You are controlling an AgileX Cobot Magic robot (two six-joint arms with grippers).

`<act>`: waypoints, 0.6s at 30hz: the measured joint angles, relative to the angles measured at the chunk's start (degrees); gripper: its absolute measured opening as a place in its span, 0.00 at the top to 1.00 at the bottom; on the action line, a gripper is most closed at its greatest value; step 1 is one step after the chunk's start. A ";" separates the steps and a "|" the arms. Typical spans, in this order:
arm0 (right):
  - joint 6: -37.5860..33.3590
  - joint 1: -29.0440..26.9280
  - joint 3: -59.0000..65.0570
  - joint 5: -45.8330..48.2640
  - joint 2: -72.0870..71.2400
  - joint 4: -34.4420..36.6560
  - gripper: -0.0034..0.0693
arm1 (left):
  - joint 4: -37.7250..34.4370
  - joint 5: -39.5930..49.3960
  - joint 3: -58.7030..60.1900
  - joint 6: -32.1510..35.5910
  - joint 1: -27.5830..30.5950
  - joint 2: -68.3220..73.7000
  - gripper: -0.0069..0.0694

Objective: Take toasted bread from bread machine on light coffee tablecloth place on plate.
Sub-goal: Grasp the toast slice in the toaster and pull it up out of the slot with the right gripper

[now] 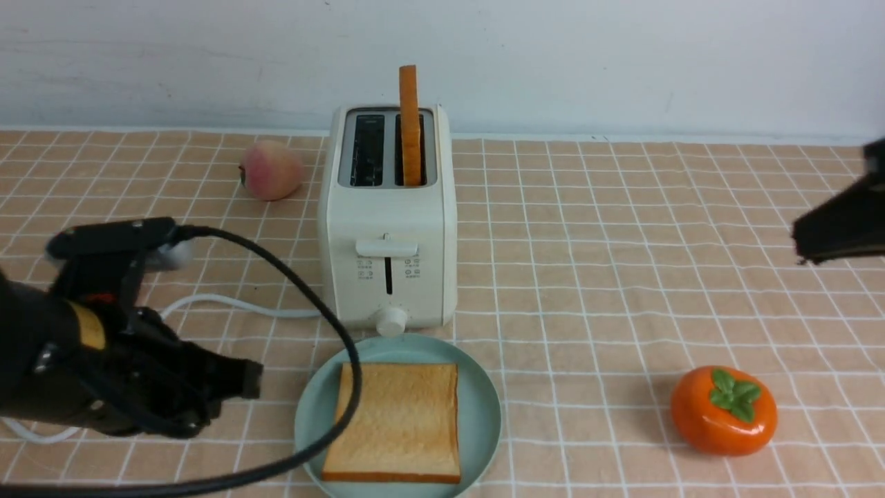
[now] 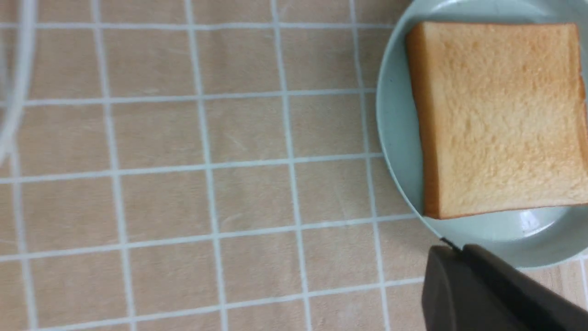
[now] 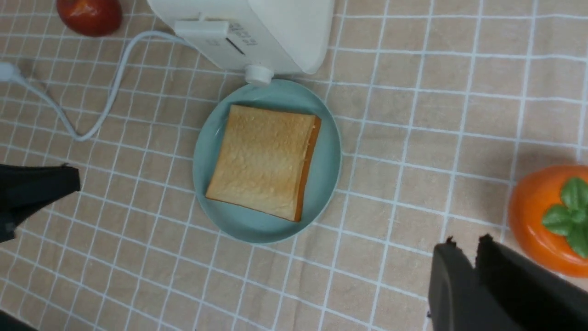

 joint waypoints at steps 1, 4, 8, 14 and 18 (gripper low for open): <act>0.67 2.13 -1.75 -0.92 2.14 -1.12 0.84 | 0.60 0.51 0.00 -0.69 0.00 -1.66 0.93; 5.97 9.68 -8.00 -4.78 10.09 -5.88 0.80 | 1.93 1.61 0.00 -2.25 0.00 -9.41 0.93; 12.11 17.41 -19.78 -7.10 22.30 -13.99 0.67 | 2.24 2.05 1.39 -2.84 0.00 -19.62 0.93; 14.31 22.59 -39.36 -7.62 38.66 -19.80 0.36 | 2.43 1.39 7.93 -4.45 0.00 -31.67 0.93; 14.47 23.71 -52.28 -8.27 48.69 -20.08 0.16 | 2.43 1.27 12.81 -5.89 0.00 -38.25 0.93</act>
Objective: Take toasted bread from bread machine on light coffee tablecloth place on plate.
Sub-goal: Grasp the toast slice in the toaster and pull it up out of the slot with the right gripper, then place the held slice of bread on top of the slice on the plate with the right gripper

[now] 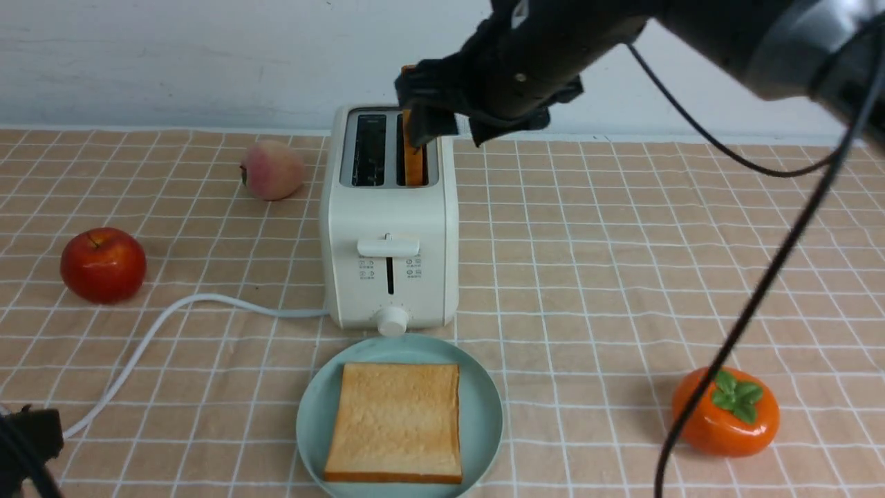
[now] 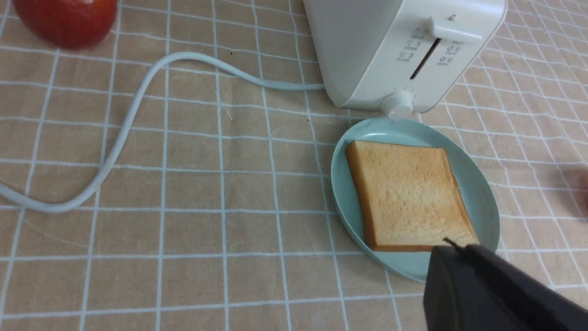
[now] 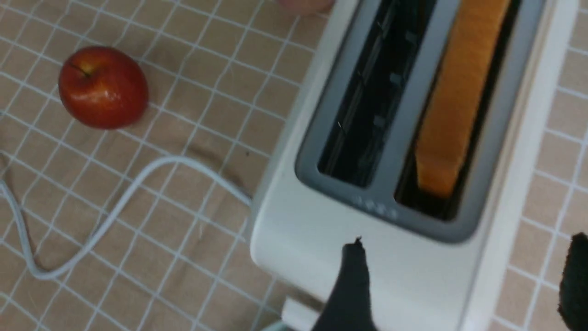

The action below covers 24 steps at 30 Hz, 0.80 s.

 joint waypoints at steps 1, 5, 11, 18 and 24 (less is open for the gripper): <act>0.00 0.11 -2.58 -0.47 1.71 -0.27 0.13 | 0.00 0.06 0.49 -0.14 0.00 -0.74 0.93; 0.59 0.11 -8.34 -3.83 7.48 -2.63 0.12 | 0.00 0.43 1.74 -0.36 0.00 -3.81 0.93; 4.26 0.01 -10.38 -7.58 12.71 -8.41 0.58 | 0.00 0.43 1.85 -0.36 0.00 -5.04 0.93; 2.36 0.01 -12.18 -1.71 3.45 -8.48 0.82 | 0.70 0.37 1.85 -0.36 0.00 -5.04 0.93; -1.52 0.01 -12.73 13.69 -13.86 -8.48 0.82 | 1.50 -2.72 1.85 -0.36 0.00 -5.04 0.93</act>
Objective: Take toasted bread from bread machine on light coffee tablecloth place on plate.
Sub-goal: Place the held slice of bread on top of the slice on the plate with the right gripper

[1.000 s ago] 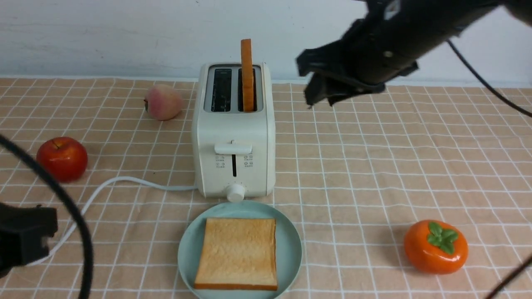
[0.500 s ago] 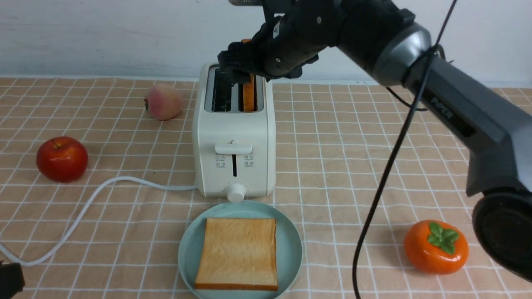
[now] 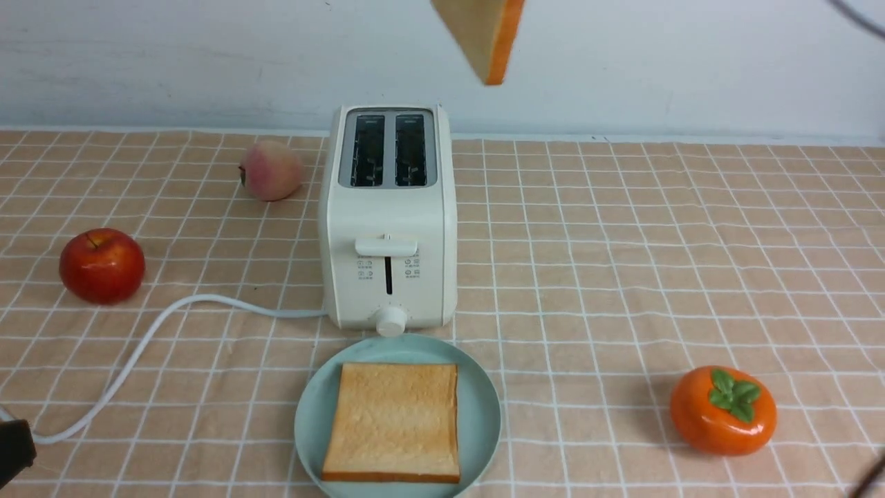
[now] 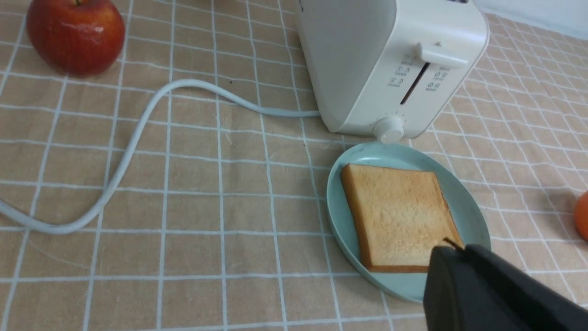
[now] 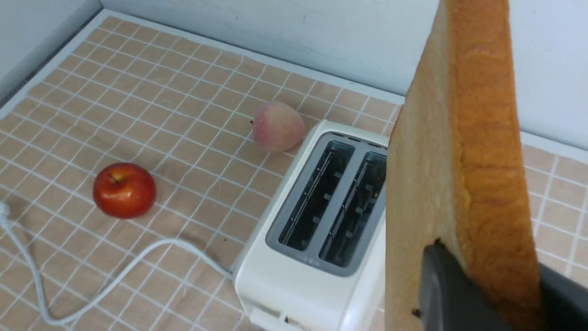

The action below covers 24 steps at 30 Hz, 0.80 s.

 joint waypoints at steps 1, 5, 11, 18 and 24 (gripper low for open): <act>-0.61 0.00 0.74 0.74 -2.12 0.15 0.82 | 0.00 -0.53 0.00 0.00 0.00 0.00 0.93; -2.34 -0.07 13.26 1.83 -11.46 4.00 0.82 | 1.00 -2.78 0.00 0.00 0.00 0.05 0.93; -8.19 -0.07 42.27 1.19 -17.67 16.41 0.82 | 1.48 -2.97 0.00 0.00 0.00 0.16 0.93; -22.53 -0.07 61.21 -13.37 -10.74 37.41 0.82 | 1.49 -3.02 0.00 0.00 0.00 0.16 0.93; -33.50 -0.07 62.52 -19.41 -2.39 53.66 0.82 | 1.49 -3.02 0.00 0.00 0.00 0.16 0.93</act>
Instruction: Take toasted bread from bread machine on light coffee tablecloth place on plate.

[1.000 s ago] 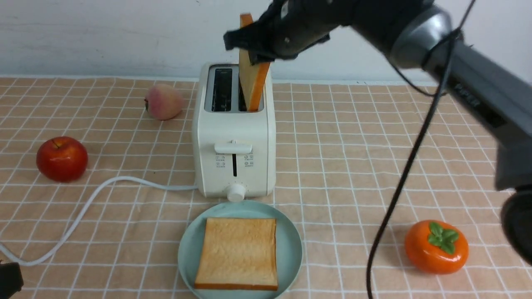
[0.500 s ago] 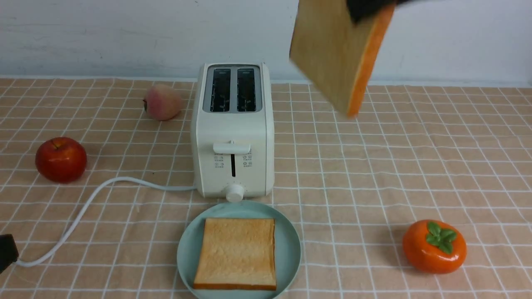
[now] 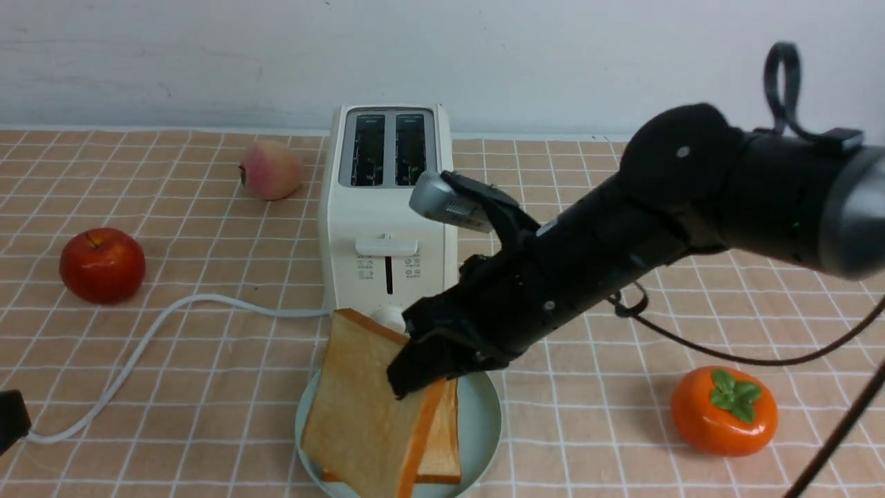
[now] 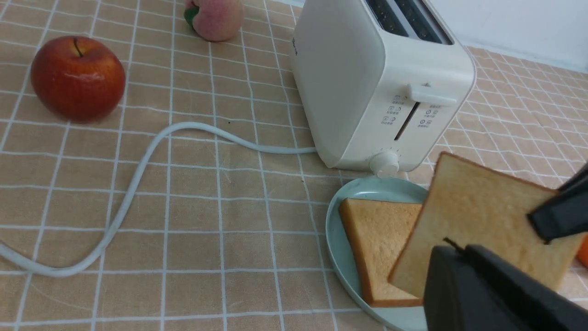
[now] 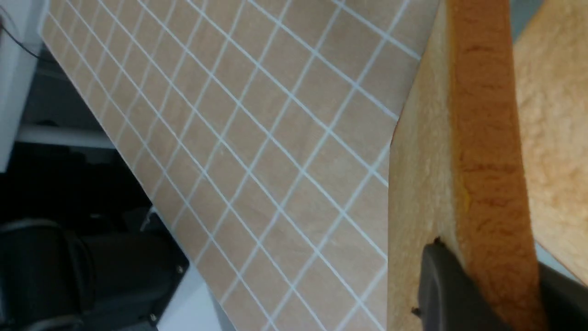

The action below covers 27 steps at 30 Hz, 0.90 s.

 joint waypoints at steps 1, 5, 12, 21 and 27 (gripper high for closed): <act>-2.38 0.00 0.00 -2.32 1.93 2.66 0.82 | 0.00 0.00 0.00 0.00 0.00 0.00 0.93; -4.34 -0.95 0.00 -6.23 4.76 4.22 0.77 | 0.00 0.05 0.00 0.00 0.00 0.00 0.93; -4.53 -4.89 0.00 -7.67 5.43 2.26 0.34 | 0.00 0.44 0.00 0.00 0.00 0.00 0.93; 7.20 -10.31 -1.33 3.36 -3.39 -18.58 0.38 | 0.00 0.44 0.00 0.00 0.00 0.00 0.93; 23.80 -10.51 -0.52 5.64 -25.00 -39.28 0.95 | 0.00 0.48 0.00 0.00 0.00 0.00 0.93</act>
